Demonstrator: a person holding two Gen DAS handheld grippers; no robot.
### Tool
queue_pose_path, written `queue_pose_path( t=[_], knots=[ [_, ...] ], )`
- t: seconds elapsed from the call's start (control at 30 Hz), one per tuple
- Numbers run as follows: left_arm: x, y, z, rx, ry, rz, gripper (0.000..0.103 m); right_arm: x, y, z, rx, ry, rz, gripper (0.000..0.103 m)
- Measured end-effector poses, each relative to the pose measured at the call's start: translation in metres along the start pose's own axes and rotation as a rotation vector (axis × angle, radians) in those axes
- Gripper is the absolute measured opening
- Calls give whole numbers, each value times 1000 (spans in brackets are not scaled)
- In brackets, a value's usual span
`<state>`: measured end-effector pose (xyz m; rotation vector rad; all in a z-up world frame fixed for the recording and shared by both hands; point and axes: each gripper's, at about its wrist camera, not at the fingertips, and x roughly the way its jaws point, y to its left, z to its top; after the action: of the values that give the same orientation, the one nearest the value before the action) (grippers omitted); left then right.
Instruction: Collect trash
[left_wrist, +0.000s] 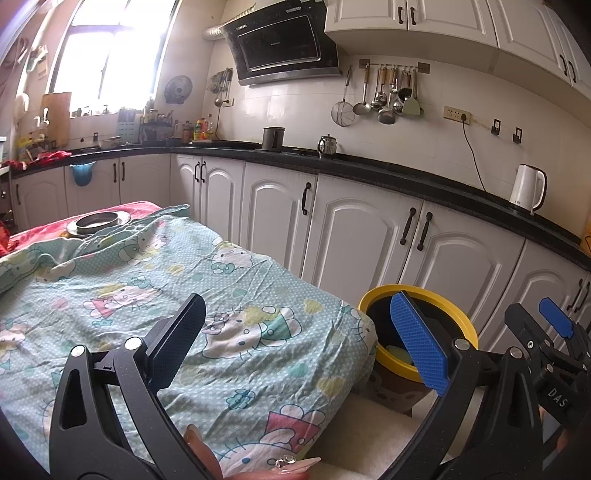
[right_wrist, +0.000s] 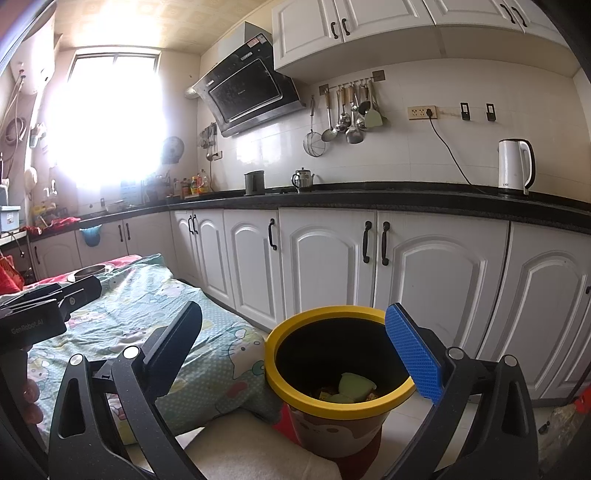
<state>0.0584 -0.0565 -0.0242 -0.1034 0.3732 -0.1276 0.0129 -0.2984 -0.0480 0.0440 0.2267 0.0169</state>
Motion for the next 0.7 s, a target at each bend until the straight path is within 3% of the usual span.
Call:
queue_pose_path(
  t=[0.7],
  knots=[
    [0, 1, -1, -2, 0, 2, 92, 0, 2, -2, 0, 6, 3, 97]
  ],
)
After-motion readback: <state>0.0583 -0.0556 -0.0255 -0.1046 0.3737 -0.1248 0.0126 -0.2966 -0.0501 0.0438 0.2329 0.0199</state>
